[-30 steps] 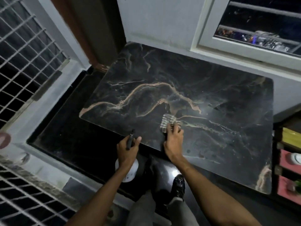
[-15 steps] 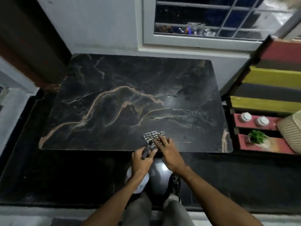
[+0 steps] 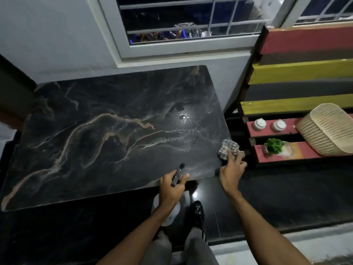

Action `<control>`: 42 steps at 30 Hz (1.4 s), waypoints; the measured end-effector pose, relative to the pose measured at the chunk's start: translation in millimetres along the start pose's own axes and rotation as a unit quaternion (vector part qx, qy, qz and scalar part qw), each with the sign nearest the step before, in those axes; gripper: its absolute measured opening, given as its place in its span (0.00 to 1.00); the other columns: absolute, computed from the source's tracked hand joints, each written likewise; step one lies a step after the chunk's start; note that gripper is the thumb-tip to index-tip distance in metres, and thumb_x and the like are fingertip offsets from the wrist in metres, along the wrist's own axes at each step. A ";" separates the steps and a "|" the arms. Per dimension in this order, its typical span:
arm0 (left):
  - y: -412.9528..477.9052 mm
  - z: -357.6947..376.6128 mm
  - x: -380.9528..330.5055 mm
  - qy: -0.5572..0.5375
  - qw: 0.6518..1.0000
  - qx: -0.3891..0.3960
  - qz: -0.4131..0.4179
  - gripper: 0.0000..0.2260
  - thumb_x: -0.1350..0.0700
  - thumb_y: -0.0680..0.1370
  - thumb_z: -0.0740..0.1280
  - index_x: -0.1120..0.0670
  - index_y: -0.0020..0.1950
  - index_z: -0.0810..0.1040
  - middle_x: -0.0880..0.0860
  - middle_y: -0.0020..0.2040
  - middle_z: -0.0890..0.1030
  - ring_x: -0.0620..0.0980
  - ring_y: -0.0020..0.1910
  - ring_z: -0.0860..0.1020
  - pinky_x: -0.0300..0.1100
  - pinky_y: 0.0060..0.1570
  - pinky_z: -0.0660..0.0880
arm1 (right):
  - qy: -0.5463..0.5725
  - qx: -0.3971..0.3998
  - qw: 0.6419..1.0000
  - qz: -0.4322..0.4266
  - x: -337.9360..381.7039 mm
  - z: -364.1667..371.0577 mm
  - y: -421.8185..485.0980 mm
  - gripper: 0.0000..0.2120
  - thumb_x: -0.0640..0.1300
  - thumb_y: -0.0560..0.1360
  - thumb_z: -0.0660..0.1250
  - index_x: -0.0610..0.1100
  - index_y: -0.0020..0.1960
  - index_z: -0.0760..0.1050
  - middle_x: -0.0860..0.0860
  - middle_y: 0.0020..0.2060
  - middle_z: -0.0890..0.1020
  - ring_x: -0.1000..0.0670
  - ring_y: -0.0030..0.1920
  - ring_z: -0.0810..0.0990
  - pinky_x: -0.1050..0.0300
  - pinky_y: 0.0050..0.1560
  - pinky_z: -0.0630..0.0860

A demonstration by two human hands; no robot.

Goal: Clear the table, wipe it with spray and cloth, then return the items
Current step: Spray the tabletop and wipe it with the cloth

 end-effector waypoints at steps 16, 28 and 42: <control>57.3 0.8 -51.3 0.017 0.995 -0.097 -0.016 0.20 0.54 0.75 0.76 0.55 0.29 0.70 0.48 0.25 0.73 0.46 0.28 0.73 0.43 0.37 0.72 | -0.031 0.140 0.938 -0.317 62.6 42.0 71.6 0.36 0.34 0.65 0.60 0.49 0.73 0.68 0.44 0.74 0.63 0.40 0.58 0.68 0.45 0.59 0.72; 88.0 -107.7 -35.4 -0.013 0.984 -0.180 -0.006 0.19 0.57 0.77 0.75 0.58 0.30 0.72 0.51 0.27 0.74 0.43 0.27 0.73 0.37 0.32 0.72 | 0.011 0.075 0.986 -0.148 153.6 90.1 77.5 0.33 0.33 0.64 0.63 0.46 0.70 0.71 0.42 0.73 0.64 0.36 0.57 0.68 0.45 0.62 0.70; 146.2 -323.6 56.5 -0.005 0.980 -0.196 -0.017 0.19 0.54 0.76 0.75 0.64 0.32 0.74 0.56 0.27 0.75 0.49 0.28 0.72 0.42 0.31 0.68 | -0.059 0.141 0.917 -0.367 362.0 216.1 -48.9 0.37 0.40 0.63 0.60 0.43 0.73 0.67 0.38 0.73 0.64 0.35 0.58 0.68 0.42 0.61 0.70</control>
Point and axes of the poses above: each hand's wrist, its own y-axis towards the middle knuckle, its own z-axis out of the palm, x = y × z, the point moved 3 cm from there along y, towards the middle knuckle
